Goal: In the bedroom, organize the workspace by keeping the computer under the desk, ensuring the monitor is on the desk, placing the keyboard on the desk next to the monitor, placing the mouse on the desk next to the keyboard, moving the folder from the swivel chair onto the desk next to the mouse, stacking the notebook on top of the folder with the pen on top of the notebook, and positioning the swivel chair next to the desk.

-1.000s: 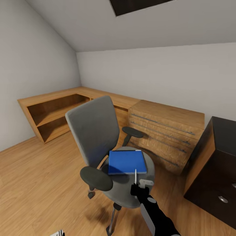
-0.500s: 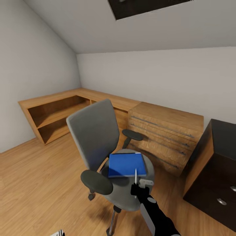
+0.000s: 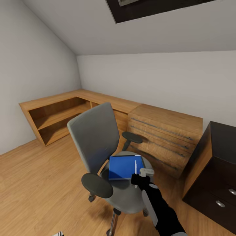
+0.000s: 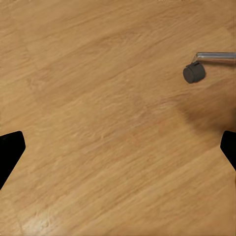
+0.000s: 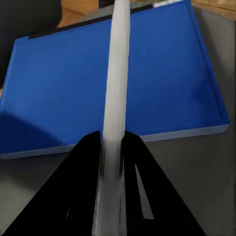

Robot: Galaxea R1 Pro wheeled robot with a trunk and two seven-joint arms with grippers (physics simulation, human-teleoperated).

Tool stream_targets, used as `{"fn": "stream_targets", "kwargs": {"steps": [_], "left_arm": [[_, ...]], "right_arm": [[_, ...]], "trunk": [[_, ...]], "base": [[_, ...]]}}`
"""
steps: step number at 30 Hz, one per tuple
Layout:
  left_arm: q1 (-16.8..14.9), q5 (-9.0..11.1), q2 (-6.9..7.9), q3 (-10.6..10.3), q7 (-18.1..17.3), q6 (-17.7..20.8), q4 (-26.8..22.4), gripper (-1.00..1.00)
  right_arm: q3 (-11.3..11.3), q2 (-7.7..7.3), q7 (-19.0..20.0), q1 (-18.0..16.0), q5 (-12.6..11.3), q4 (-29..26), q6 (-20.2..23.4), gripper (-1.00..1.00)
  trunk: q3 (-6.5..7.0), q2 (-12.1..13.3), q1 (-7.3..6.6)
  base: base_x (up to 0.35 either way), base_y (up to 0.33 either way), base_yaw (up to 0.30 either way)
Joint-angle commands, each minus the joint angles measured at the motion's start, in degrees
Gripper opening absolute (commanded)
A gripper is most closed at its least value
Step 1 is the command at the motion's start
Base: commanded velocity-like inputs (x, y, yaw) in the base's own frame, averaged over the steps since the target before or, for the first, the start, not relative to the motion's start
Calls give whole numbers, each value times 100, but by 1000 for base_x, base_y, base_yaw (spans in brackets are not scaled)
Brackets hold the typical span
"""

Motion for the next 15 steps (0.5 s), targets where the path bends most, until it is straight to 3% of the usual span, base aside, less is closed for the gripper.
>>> {"fn": "stream_targets", "kwargs": {"steps": [1,7,10,15], "left_arm": [[-2,10,3,-50,47,-13,-3,100],[-2,10,2,-51,37,-8,23,100],[-2,6,2,-52,31,-11,102,100],[-2,2,2,-58,26,-1,159,100]], "right_arm": [[7,0,-28,95,-79,-329,158,-100],[10,-105,-51,887,-133,-2007,485,-100],[20,-103,-49,1101,-153,-2376,597,-100],[99,-96,-41,1194,-166,-2524,646,-100]], "trunk": [[13,39,-23],[121,280,-155],[175,400,-221],[248,561,-309]], "base": [[0,0,0],[0,0,0],[0,0,0],[0,0,-34]]}}
